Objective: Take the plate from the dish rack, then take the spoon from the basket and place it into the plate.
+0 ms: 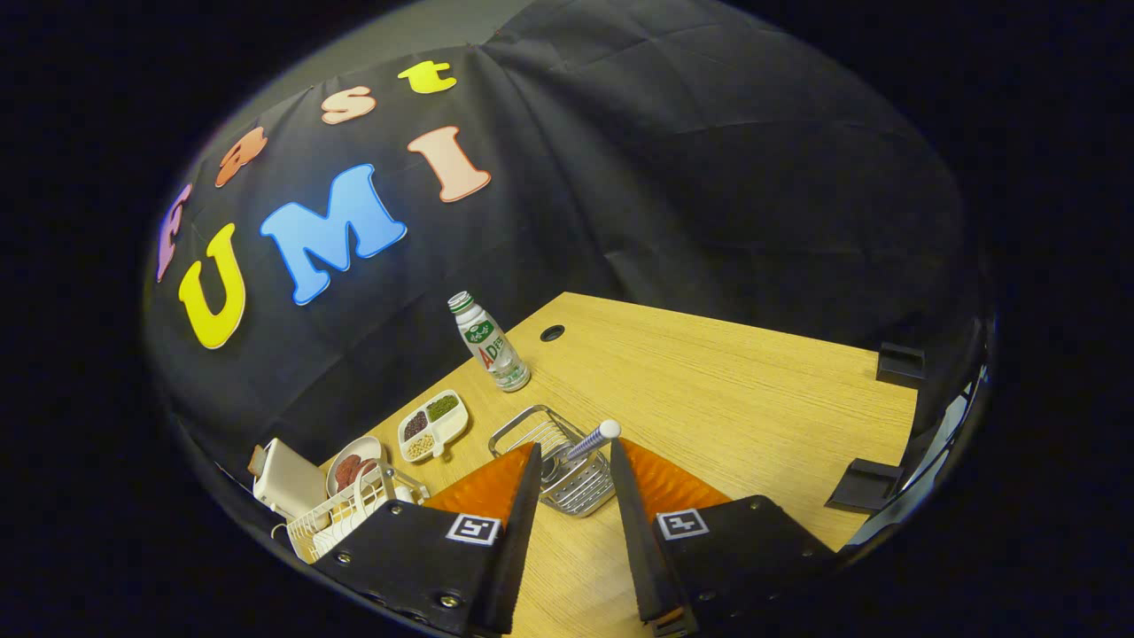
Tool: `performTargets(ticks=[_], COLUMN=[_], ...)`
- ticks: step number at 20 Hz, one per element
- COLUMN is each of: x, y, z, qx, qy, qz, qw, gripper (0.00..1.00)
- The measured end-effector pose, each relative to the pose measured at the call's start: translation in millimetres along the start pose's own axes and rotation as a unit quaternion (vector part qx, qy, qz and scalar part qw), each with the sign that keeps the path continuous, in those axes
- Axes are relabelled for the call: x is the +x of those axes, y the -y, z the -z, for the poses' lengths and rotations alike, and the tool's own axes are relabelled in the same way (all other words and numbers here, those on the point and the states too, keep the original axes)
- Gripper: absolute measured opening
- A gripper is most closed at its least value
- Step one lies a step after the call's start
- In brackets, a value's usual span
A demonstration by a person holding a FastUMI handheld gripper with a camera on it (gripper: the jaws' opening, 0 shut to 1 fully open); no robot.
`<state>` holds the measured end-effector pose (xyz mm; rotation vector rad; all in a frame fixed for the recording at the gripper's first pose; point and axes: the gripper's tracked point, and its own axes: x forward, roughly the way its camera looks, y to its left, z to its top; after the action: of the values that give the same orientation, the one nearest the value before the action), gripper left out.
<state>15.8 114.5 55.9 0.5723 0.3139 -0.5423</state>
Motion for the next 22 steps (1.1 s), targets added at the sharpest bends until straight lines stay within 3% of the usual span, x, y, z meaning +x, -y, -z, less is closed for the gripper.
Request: performTargets(ticks=[7,13,15,18,19,22], x=[38,54,58,61,65,63], y=[8,2,9,0,3,-8], z=[-3,-5,-7,-14,-16,-22], qx=[0.013,0.001,-0.005,0.006,0.001,-0.016], qy=[-0.004,0.003,0.004,0.018,0.018,0.02], qz=[0.02,0.009,0.021,0.005,0.011,0.005], qw=[1.0,1.0,1.0,1.0,1.0,1.0], gripper=[0.5,0.5,0.28,0.28,0.2,0.2])
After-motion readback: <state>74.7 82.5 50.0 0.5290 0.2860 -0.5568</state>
